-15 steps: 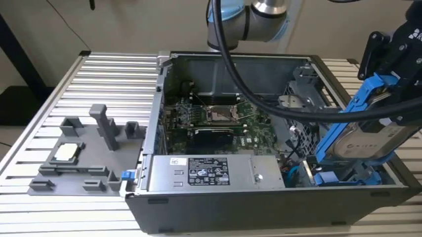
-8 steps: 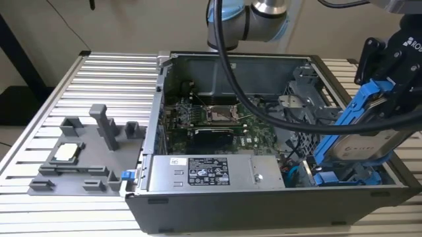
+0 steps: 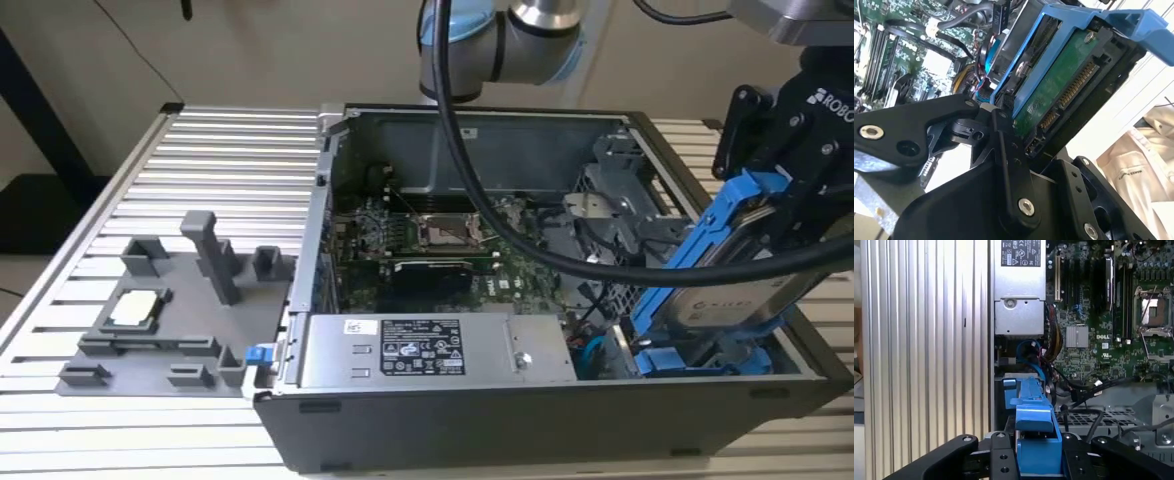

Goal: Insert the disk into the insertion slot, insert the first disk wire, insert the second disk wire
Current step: 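Insert the disk into the insertion slot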

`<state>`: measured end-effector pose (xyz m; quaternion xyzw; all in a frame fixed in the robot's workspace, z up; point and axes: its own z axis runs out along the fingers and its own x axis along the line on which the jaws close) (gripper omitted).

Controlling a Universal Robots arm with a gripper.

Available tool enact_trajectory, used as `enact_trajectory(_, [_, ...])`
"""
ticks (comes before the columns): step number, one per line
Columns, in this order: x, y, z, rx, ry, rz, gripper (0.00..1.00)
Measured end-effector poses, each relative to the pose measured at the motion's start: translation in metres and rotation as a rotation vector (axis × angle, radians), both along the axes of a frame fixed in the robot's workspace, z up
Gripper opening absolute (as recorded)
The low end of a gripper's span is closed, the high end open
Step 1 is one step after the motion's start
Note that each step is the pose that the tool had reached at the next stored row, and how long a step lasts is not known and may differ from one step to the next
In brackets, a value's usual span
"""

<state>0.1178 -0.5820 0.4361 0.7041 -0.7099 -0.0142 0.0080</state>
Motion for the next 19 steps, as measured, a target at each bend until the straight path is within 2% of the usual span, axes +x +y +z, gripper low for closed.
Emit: enact_trajectory(19, [0.0061,0.0011,-0.0279,0.0232,-0.0001,0.001,0.33])
